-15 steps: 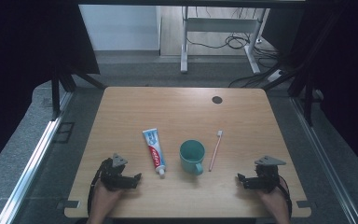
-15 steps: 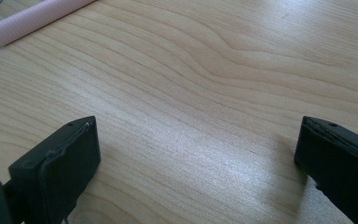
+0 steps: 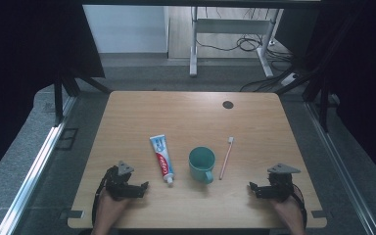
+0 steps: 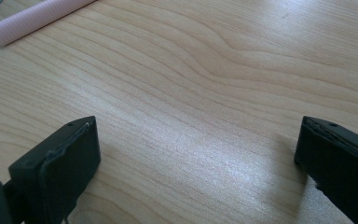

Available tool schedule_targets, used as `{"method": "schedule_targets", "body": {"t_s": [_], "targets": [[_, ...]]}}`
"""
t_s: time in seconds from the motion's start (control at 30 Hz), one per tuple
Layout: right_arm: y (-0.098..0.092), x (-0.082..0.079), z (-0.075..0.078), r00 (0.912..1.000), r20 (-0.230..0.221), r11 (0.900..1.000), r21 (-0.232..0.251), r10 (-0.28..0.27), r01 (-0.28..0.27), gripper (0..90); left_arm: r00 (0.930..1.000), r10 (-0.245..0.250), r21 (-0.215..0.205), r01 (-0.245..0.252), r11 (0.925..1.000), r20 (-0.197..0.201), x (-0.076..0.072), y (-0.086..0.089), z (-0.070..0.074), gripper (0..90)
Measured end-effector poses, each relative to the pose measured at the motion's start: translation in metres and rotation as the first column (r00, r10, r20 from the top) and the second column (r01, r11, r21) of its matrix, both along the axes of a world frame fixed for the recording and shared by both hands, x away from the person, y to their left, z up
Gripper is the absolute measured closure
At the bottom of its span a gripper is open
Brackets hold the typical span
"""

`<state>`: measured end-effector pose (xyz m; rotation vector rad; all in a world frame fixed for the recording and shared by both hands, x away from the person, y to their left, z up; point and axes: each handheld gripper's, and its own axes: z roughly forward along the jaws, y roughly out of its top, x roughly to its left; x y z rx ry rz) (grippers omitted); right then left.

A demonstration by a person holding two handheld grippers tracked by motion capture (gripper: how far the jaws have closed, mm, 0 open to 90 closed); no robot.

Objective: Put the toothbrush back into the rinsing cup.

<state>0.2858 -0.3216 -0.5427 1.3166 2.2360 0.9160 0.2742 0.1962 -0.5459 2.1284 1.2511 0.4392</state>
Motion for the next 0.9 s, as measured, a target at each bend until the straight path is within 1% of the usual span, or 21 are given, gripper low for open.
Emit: {"method": "schedule_targets", "body": {"t_s": [0.67,0.77,0.9], "targets": [[-0.003,-0.0007,0.0011,0.9999,-0.005,1.0,0.012,0.009,-0.009,0.0,1.0,0.002,0.0,-0.002,1.0,0.002,0.0,-0.0001,-0.0001,0.0],[-0.0035,-0.0011,0.0035,1.0,0.002,1.0,0.021,0.009,-0.009,0.0,1.0,0.001,0.0,-0.001,1.0,0.002,0.0,-0.0001,-0.0001,0.0],[-0.0023,-0.0022,0.0066,0.9999,0.012,1.0,0.021,0.011,-0.011,0.0,1.0,0.002,0.0,-0.002,1.0,0.002,0.0,-0.0001,-0.0001,0.0]]}}
